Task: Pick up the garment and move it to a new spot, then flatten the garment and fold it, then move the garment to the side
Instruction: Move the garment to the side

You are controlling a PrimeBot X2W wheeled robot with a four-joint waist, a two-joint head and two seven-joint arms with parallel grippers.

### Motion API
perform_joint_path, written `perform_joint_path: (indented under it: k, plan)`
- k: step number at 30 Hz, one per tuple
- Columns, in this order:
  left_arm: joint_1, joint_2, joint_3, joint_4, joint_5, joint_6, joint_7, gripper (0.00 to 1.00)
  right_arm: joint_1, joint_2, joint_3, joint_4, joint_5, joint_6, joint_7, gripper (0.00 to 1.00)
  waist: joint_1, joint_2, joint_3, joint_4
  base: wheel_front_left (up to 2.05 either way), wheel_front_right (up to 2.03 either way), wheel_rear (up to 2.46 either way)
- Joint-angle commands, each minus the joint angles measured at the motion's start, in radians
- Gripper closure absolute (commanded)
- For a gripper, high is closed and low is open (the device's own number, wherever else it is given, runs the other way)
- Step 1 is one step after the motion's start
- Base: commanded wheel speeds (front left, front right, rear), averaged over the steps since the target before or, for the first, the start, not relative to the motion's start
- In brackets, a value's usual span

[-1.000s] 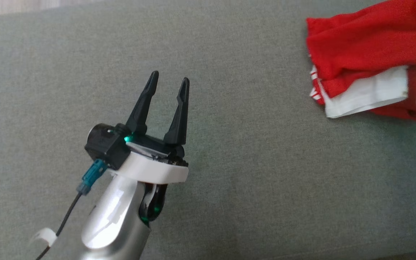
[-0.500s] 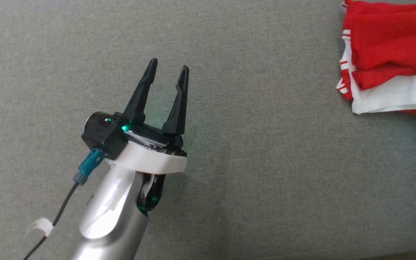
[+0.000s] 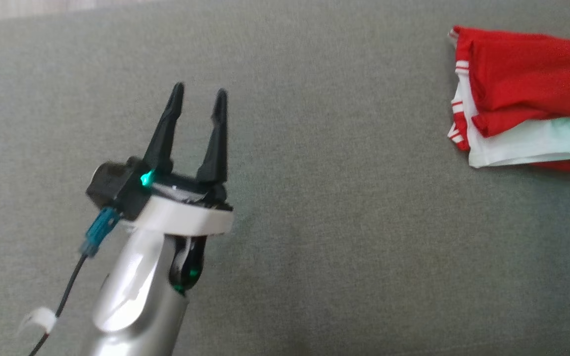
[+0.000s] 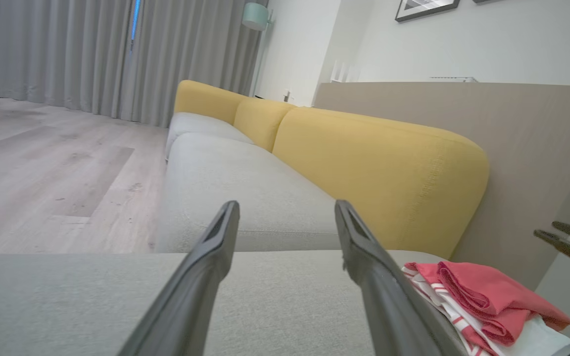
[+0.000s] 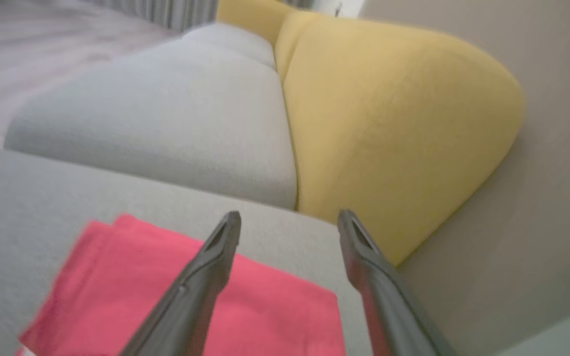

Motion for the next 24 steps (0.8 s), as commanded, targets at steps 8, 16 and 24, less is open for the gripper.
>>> perform_joint_path:
  k: [8, 16, 24]
  plan:
    - [0.08, 0.011, 0.144, -0.04, 0.025, 0.002, -0.004, 0.0, 0.036, 0.17, -0.015, -0.178, 0.055, 0.003, -0.058, 0.0, 0.0001, 0.0, -0.128, 0.026, 0.0, 0.0, 0.0]
    - [0.17, 0.011, 0.213, -0.06, 0.015, -0.007, -0.004, 0.0, 0.157, 0.372, -0.032, -0.274, 0.116, 0.003, -0.122, 0.0, 0.0001, 0.0, -0.185, 0.048, 0.0, 0.0, 0.0]
    - [0.251, 0.011, 0.21, -0.038, -0.017, -0.013, -0.004, 0.0, 0.301, 0.413, 0.028, -0.233, 0.25, 0.003, -0.21, 0.0, 0.0001, 0.0, -0.227, 0.063, 0.0, 0.0, 0.0]
